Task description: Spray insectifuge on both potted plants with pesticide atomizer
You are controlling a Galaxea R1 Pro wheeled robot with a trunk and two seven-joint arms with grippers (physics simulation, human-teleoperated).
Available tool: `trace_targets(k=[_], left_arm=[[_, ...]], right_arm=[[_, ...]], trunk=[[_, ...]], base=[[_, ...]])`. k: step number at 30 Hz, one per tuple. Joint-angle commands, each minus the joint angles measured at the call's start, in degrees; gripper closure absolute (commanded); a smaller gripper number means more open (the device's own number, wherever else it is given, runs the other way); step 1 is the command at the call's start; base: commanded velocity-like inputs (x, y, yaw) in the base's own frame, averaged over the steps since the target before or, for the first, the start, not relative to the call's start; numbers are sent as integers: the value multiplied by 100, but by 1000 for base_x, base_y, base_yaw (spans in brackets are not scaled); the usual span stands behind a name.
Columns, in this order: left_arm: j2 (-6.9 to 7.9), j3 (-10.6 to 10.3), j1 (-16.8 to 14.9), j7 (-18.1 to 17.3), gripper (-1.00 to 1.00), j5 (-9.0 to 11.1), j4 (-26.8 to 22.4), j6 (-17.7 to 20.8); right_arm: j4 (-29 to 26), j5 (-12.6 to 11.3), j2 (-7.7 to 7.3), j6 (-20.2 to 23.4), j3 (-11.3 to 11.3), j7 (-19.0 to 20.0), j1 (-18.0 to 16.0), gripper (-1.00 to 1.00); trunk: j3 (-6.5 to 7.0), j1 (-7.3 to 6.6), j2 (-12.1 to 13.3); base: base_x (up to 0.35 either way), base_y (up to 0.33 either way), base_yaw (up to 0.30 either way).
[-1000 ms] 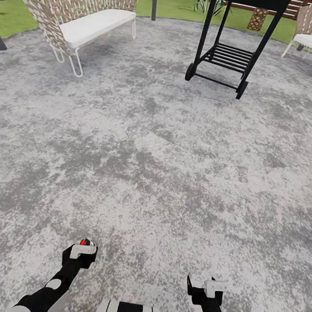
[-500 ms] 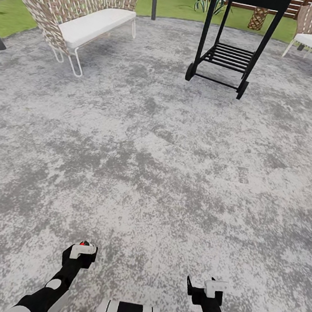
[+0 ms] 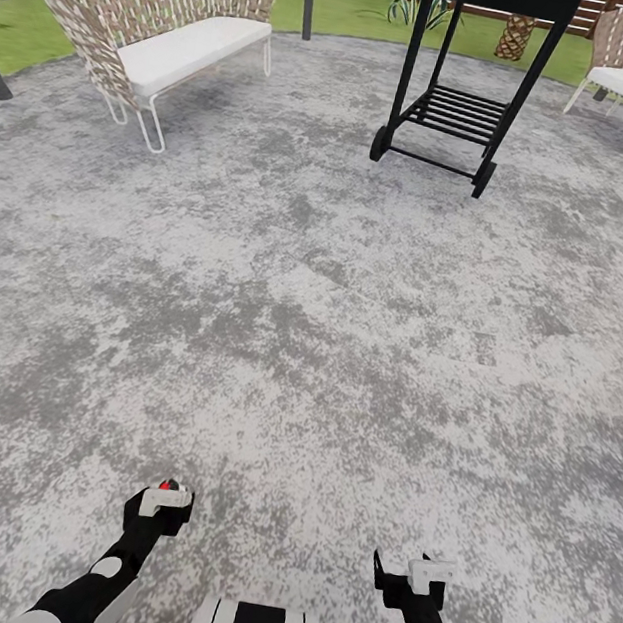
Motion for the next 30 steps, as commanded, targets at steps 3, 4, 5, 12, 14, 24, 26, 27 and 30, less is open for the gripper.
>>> trace_targets(k=[3,4,5,12,14,24,26,27,30], left_arm=[[-1,-9,-2,16,-100,8,5,-19],[-1,-8,-2,16,-100,9,5,-19],[-1,-5,-2,16,-100,10,5,-19],[-1,1,-2,16,-100,6,5,-14],[-3,1,-2,16,-100,4,5,-17],[-9,-7,-2,16,-100,4,8,-3],[-9,-7,-2,16,-100,5,10,-5],[-6,-4,-2,16,-100,7,8,-10],[-9,0,-2,16,-100,3,5,-17]], right_arm=[[3,5,-4,-16,12,1,-2,-100],[3,5,-4,-16,11,1,-2,-100],[3,5,-4,-16,12,1,-2,-100],[6,5,-3,-16,14,1,-2,-100],[7,5,-4,-16,14,1,-2,-100],[6,5,-4,-16,12,1,-2,-100],[7,5,-4,-16,14,1,-2,-100],[8,5,-4,-16,14,1,-2,-100],[9,5,-4,-16,12,1,-2,-100]], trunk=[[-3,-2,-1],[-3,-2,-1],[-3,-2,-1],[-3,-2,-1],[-3,-2,-1],[-3,-2,-1],[-3,-2,-1],[-3,-2,-1],[-3,-2,-1]], base=[[-15,0,0],[-5,0,0],[-3,0,0],[0,0,0],[0,0,0],[0,0,0],[60,0,0],[121,0,0],[77,0,0]])
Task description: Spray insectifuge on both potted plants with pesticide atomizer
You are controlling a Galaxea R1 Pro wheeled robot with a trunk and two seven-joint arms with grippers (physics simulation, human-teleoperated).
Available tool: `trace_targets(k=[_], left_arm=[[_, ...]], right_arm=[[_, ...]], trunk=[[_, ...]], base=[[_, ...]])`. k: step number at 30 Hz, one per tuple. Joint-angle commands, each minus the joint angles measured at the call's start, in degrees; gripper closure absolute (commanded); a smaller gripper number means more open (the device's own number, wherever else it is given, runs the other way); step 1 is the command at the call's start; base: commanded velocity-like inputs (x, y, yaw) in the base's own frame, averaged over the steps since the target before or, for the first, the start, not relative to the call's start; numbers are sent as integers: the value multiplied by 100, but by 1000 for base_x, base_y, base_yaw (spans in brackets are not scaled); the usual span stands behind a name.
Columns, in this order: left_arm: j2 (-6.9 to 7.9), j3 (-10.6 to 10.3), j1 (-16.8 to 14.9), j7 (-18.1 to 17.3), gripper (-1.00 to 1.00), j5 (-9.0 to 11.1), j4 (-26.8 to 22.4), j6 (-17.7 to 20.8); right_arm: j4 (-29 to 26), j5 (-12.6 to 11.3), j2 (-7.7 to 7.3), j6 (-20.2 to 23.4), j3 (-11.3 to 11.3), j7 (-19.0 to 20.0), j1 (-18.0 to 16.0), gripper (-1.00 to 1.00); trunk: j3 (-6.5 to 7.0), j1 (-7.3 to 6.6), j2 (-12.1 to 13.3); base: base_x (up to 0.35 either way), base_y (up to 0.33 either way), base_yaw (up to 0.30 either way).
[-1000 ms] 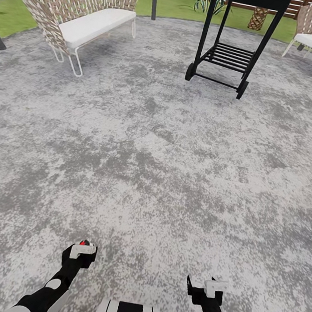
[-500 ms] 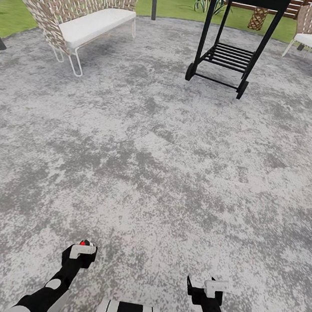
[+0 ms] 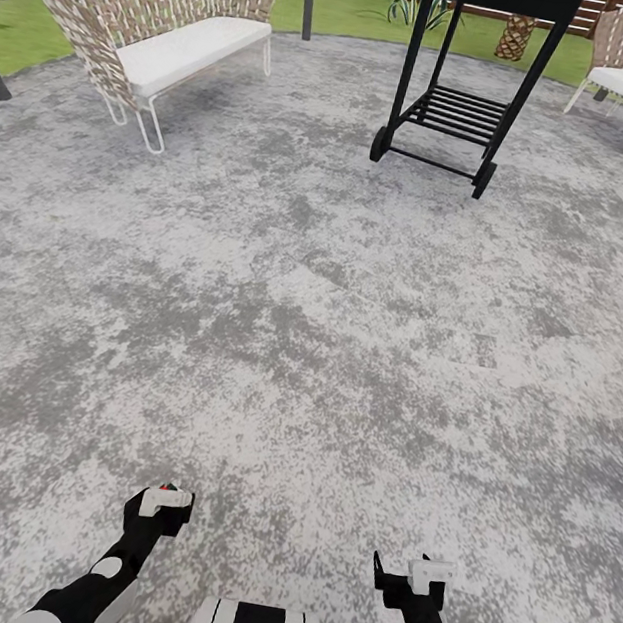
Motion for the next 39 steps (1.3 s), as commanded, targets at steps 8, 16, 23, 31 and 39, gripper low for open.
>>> trace_targets(k=[8,16,23,31,39], left_arm=[[-1,-13,-3,16,-100,-8,10,-5],[5,9,-3,24,100,3,6,0],[7,18,-2,25,100,12,4,-20],[0,6,-2,18,100,5,2,-11],[1,-9,-14,16,100,3,-43,48]], right_arm=[[2,5,-4,-16,12,1,-2,-100],[5,5,-4,-16,9,1,-2,-100],[5,5,-3,-16,6,1,-2,-100],[7,5,-4,-16,11,1,-2,-100],[9,5,11,-18,13,1,-2,-100]], trunk=[[-3,-1,-1],[-3,-1,-1],[-3,-1,-1],[-3,-1,-1],[174,-21,10]], base=[[7,0,0],[0,0,0],[0,0,0],[0,0,0],[0,0,0]])
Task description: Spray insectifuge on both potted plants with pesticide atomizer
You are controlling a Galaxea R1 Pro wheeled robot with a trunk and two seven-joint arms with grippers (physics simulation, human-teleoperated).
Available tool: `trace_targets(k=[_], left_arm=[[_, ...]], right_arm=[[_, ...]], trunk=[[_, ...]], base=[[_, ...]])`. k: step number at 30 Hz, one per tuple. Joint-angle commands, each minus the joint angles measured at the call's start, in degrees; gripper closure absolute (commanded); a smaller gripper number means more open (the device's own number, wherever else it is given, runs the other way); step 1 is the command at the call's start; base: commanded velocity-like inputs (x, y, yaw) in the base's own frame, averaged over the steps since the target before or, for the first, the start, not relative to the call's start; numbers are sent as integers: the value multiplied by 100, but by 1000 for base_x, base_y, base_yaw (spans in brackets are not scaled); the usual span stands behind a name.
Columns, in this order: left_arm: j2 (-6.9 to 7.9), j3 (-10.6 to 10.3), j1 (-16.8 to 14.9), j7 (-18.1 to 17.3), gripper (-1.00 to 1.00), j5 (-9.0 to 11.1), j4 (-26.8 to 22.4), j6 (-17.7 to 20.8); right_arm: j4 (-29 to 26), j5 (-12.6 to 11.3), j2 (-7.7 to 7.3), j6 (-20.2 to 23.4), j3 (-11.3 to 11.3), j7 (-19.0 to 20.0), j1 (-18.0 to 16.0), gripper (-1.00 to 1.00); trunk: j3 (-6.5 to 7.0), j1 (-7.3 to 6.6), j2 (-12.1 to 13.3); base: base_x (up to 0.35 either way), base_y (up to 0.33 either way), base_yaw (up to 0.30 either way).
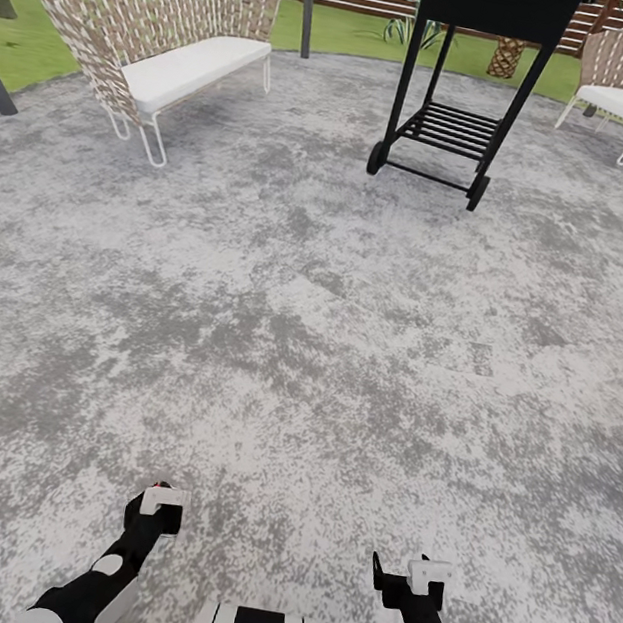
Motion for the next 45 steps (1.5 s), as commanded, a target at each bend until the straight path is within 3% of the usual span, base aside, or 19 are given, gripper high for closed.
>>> trace_targets(k=[1,12,17,18,19,20,22,23,31,45], left_arm=[[4,3,-4,17,100,6,-2,-7],[39,35,7,25,100,15,58,155],[71,76,33,31,100,13,63,652],[132,98,176,42,100,6,63,851],[140,98,238,44,100,8,65,863],[131,94,342,51,100,6,61,875],[138,90,439,54,100,-13,130,882],[200,85,568,40,100,-59,210,869],[424,58,805,39,100,-54,244,845],[479,85,1146,59,100,-29,244,825]], right_arm=[[6,4,-3,-18,11,1,-2,-100],[1,4,2,-24,11,1,-2,-100],[54,4,9,-24,15,-16,-2,-100],[488,5,84,-290,73,-22,-2,-100],[581,13,92,-540,81,-11,-2,-100],[1013,17,95,-1011,86,-2,-2,-100],[1532,14,96,-1476,85,0,-2,-100],[2063,13,88,-1900,81,-6,-2,-100],[2451,10,74,-1974,74,-17,-2,-100],[2480,4,49,-1975,66,-32,-2,-100]], trunk=[[20,-3,0],[263,-32,15],[374,-44,22],[396,-47,23],[418,-50,25],[441,-52,26],[485,-57,29],[507,-60,30],[734,-81,41],[1167,-117,59]], base=[[0,0,0],[0,0,0],[0,0,0],[0,0,0],[0,0,0],[0,0,0],[0,0,0],[0,0,0],[0,0,0],[0,0,0]])
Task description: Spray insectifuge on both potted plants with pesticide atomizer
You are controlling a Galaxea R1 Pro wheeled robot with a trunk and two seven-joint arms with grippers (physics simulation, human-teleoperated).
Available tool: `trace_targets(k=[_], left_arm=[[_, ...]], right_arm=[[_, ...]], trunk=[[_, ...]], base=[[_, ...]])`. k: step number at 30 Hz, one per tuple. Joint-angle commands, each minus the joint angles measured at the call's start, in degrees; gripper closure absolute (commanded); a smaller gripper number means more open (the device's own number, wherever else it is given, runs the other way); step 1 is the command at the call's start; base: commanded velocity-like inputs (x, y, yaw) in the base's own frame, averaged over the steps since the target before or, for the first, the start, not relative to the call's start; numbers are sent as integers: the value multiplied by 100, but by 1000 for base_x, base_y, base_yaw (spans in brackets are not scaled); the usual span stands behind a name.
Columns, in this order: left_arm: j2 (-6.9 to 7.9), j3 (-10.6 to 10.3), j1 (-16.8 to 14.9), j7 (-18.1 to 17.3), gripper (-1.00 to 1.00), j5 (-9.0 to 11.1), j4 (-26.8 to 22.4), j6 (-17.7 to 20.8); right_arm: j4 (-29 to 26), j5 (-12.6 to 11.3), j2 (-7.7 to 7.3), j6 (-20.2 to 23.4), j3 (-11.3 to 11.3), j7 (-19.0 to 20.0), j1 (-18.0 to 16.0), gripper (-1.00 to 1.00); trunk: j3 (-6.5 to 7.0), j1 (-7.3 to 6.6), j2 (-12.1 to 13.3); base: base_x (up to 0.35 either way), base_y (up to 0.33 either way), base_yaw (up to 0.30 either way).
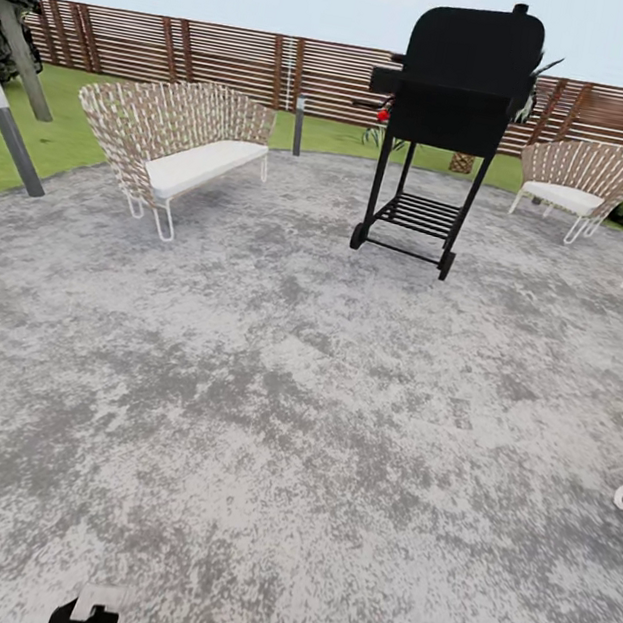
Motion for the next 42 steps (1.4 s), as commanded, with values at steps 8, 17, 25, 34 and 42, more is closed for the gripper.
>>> trace_targets(k=[8,17,25,34,42], left_arm=[[-1,3,12,9,100,10,88,-49],[-10,-6,9,9,100,10,100,-58],[-10,-7,12,9,100,10,93,-60],[-19,-9,12,-18,100,11,92,-60],[-19,-16,12,-18,100,5,92,-60]], right_arm=[[15,0,-1,-15,32,-3,-3,-100],[149,0,24,-7,32,-2,-3,-100],[186,8,37,-6,39,16,-3,-100],[514,3,51,2,39,8,-3,-100],[501,-29,-15,-1,-2,-18,-3,-100]], trunk=[[229,-99,165],[470,-297,526],[646,-472,847],[808,-670,1208],[951,-846,1528]], base=[[0,0,0],[0,0,0],[0,0,0],[0,0,0],[0,0,0]])
